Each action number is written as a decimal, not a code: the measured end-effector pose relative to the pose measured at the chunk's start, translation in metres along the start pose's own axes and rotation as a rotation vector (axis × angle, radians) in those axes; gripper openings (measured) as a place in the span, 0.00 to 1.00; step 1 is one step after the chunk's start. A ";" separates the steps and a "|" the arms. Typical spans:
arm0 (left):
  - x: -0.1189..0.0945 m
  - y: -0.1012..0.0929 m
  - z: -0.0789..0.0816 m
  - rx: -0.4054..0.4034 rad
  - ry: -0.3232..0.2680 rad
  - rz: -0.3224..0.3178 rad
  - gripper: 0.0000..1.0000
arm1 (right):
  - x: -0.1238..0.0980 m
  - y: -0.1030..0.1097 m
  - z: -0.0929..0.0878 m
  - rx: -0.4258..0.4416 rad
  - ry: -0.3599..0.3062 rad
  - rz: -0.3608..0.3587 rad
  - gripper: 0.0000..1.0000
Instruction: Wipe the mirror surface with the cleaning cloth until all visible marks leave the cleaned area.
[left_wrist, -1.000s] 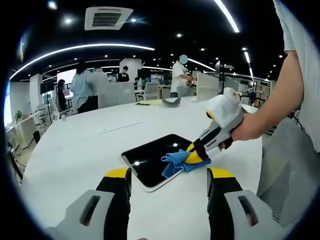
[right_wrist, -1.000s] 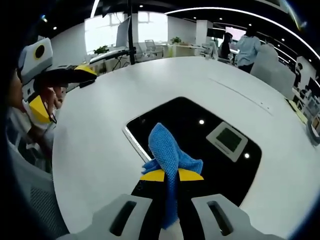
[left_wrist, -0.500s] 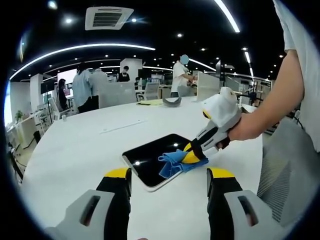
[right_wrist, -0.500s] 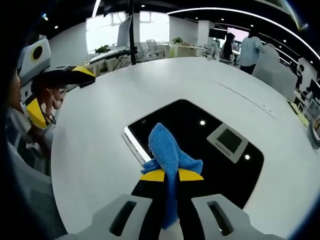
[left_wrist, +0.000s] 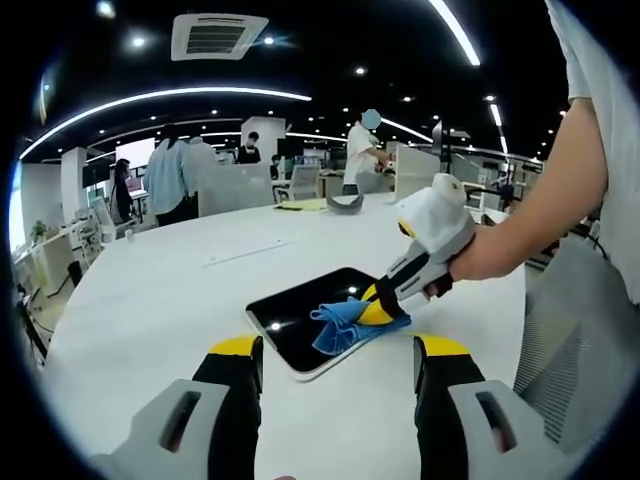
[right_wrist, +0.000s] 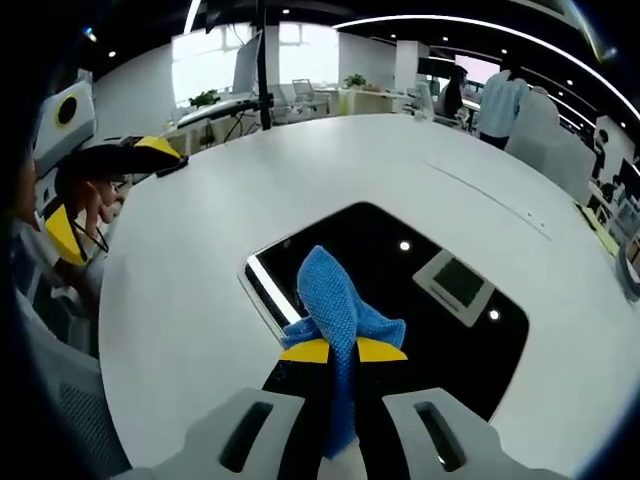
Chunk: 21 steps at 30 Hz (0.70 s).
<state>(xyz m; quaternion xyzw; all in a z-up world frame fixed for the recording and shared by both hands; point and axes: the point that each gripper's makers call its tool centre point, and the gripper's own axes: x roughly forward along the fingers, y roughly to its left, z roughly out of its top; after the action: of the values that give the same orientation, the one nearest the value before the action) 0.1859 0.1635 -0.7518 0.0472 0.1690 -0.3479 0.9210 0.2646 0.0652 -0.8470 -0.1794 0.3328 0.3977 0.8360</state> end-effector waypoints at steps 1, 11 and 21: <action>0.000 0.000 0.000 0.000 0.001 -0.001 0.61 | 0.000 0.000 0.000 0.002 -0.001 -0.001 0.02; 0.002 0.001 -0.001 0.000 0.003 -0.002 0.60 | 0.003 -0.002 0.003 0.001 -0.002 -0.002 0.02; 0.002 0.000 -0.003 0.000 0.010 -0.010 0.60 | 0.009 -0.006 0.009 0.008 -0.006 -0.003 0.02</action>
<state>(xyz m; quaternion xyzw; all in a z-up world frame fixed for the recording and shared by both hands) 0.1864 0.1626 -0.7549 0.0481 0.1739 -0.3524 0.9183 0.2768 0.0712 -0.8464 -0.1754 0.3315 0.3958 0.8383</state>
